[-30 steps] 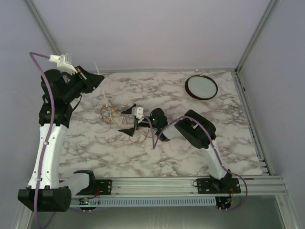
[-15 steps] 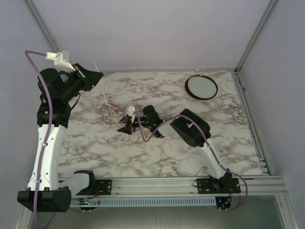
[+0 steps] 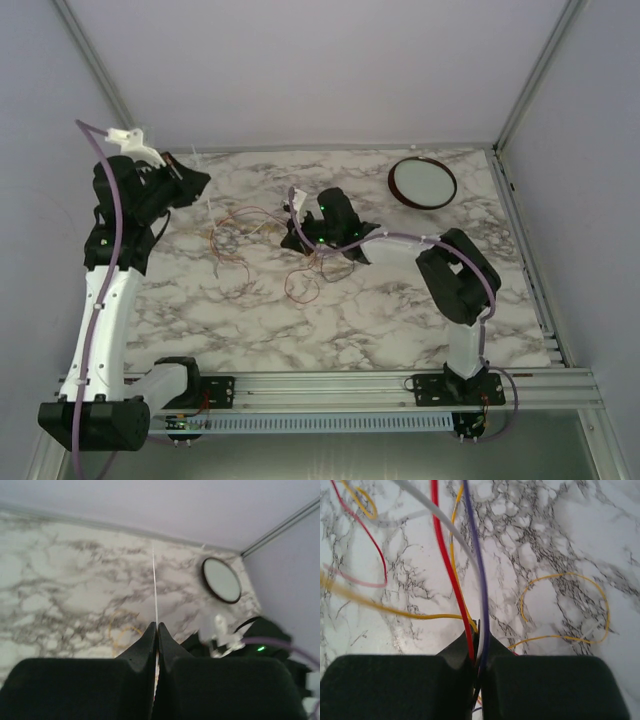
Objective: Zip-tie the wires
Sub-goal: Place the cable at the center of the board.
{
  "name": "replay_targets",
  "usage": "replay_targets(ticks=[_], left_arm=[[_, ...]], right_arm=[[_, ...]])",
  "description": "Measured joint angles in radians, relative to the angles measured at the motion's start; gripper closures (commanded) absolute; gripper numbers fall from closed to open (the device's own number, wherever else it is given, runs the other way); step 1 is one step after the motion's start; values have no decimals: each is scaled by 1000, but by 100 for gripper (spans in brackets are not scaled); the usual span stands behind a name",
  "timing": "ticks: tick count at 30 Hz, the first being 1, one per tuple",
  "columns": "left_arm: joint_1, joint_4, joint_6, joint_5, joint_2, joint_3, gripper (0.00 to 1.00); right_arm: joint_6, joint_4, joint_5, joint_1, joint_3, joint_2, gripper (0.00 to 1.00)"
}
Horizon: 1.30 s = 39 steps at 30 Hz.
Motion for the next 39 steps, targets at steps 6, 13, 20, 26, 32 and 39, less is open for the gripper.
replay_targets(ticks=[6,13,20,26,32,39], left_arm=[[0,-11,15,-54,-17,-208,100],[0,-10,15,-132,-17,-341,100],[0,80,5,-175,23,-406,100],[0,186,-28,-177,136,-464,100],[0,285,-64,-178,247,-493,100],[2,374,-81,-206,326,-491,100]], right_arm=[[-11,-365,94,-3,119,-30,100],[-8,-722,242,-25,327,9,100],[2,-814,341,-48,511,117,88],[3,-842,366,-54,583,233,70],[-1,-878,387,-66,583,260,19],[-50,-889,384,-72,497,158,1]])
